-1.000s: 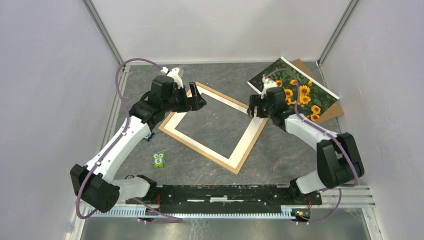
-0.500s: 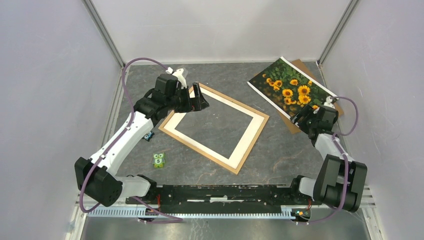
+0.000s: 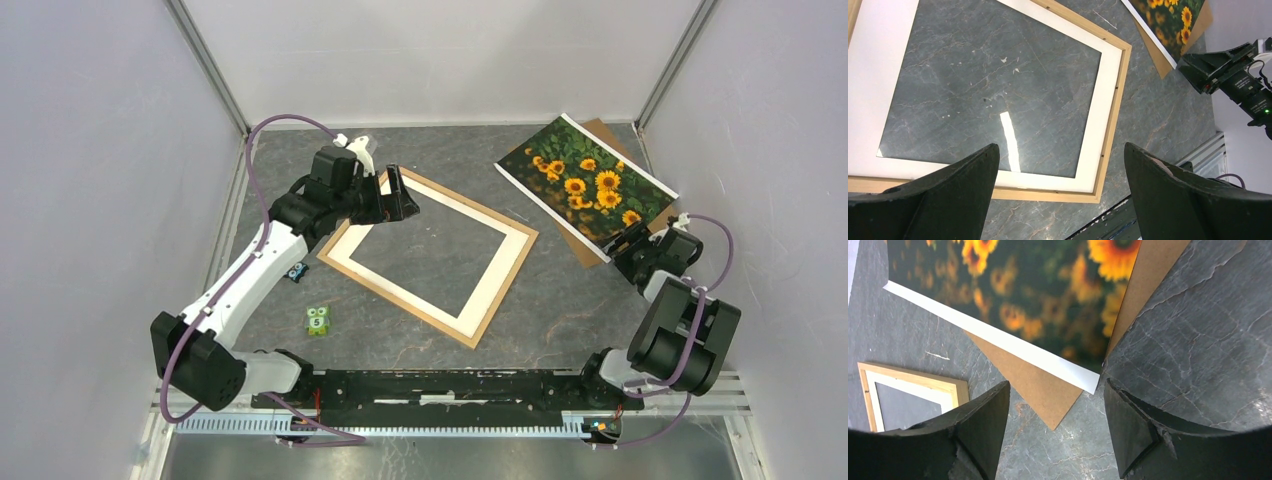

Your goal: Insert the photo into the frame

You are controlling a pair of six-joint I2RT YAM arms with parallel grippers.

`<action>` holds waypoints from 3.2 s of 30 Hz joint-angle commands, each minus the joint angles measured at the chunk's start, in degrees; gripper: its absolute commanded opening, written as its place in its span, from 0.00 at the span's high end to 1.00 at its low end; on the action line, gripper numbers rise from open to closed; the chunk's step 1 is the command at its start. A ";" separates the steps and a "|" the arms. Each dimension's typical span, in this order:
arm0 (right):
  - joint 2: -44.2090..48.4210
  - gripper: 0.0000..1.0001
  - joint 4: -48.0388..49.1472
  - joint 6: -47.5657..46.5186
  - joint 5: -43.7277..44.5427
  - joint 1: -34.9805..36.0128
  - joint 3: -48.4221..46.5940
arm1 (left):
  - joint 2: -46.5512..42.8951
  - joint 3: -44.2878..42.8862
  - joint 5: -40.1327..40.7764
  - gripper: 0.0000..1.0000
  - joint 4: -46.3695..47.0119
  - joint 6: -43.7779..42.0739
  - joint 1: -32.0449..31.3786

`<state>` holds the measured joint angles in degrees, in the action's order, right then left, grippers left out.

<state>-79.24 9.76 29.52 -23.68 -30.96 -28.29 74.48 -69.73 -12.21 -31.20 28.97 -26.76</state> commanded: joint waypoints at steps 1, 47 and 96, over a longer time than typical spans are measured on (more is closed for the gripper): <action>-1.61 0.27 3.70 -0.74 -3.38 -0.94 0.88 | 0.39 -2.27 -0.32 0.00 0.18 -0.23 -0.04; 0.65 0.31 -8.17 -10.45 5.16 20.89 -2.10 | 20.30 -10.60 -11.62 0.00 8.49 11.95 -8.47; -23.49 0.41 -11.47 -13.30 21.49 21.03 -28.17 | 90.09 -74.85 43.07 0.29 24.62 49.12 -16.70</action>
<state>-103.72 0.27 17.02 -2.72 -9.96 -57.19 161.14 -141.49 29.87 -6.83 74.02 -42.96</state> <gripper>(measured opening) 0.587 0.722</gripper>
